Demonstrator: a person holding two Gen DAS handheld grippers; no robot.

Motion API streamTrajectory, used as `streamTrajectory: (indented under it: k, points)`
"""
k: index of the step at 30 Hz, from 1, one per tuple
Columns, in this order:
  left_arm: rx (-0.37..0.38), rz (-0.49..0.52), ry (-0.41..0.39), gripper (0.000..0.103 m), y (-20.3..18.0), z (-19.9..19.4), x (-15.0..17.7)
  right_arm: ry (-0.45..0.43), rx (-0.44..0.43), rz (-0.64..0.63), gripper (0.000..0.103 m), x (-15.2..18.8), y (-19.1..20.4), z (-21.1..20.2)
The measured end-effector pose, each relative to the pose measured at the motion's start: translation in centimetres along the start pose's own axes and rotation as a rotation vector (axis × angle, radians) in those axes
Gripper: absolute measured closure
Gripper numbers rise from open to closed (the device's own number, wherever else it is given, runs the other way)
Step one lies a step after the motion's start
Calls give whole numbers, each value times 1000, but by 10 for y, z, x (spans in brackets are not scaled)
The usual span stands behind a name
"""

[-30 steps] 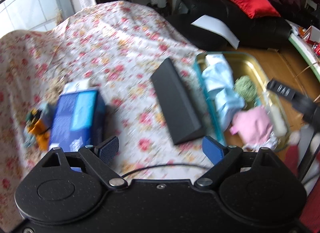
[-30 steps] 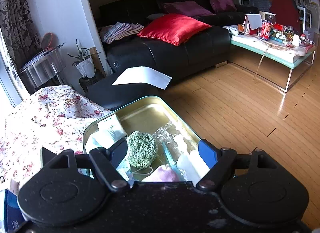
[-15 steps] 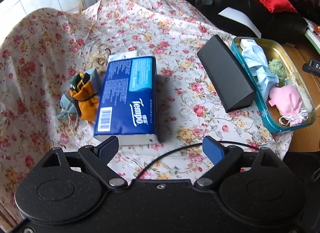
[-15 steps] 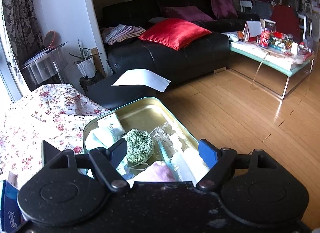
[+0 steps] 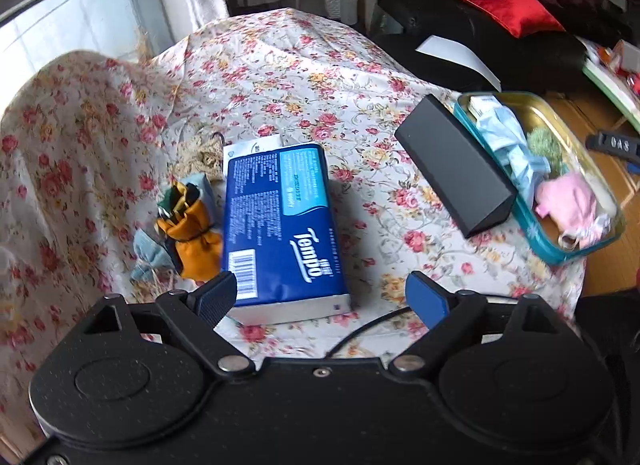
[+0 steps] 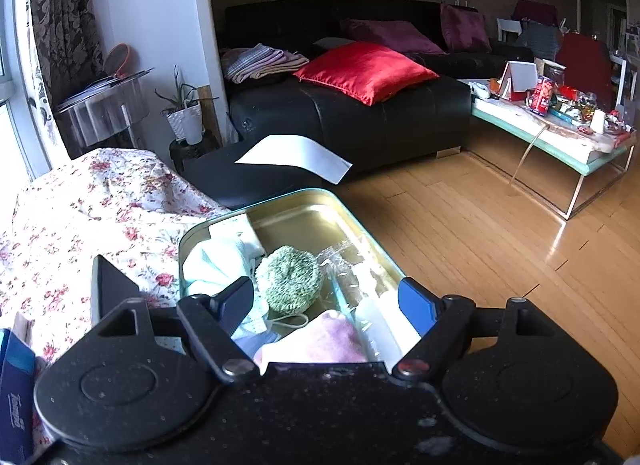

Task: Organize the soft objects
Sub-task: 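Move both tools back from the tray toward the remaining items on the bed, then lower the right tool onto the small white tissue pack while the left tool reaches toward the beige lace item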

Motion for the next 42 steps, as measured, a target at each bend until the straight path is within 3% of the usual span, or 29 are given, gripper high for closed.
streamTrajectory:
  k: [5, 11, 20, 26, 32, 42]
  points:
    - [-8, 24, -24, 12, 15, 5, 3, 12, 10, -23, 24, 2, 7, 1]
    - [-81, -96, -150, 10, 53, 4, -10, 13, 11, -68, 24, 6, 19, -1]
    - [-109, -173, -221, 8, 99, 38, -31, 37, 28, -107, 24, 12, 34, 5]
    - [-91, -290, -155, 8, 128, 73, -45, 61, 30, -129, 24, 17, 47, -3]
    - [-86, -320, -96, 8, 140, 96, -51, 66, -7, -135, 23, 15, 80, -24]
    - [-88, -386, 31, 8, 169, 120, -59, 200, -234, -170, 22, 8, 211, -2]
Point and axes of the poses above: each gripper's, at about its wrist camera, not at the fingertips, and z roughly the way its jaws point, y to its left, x to its underside, the point moved 9 cm from there along z, roughly the way its jaws point, and after that the axes turned 11 degrees about -x, right-handed, at the moved point
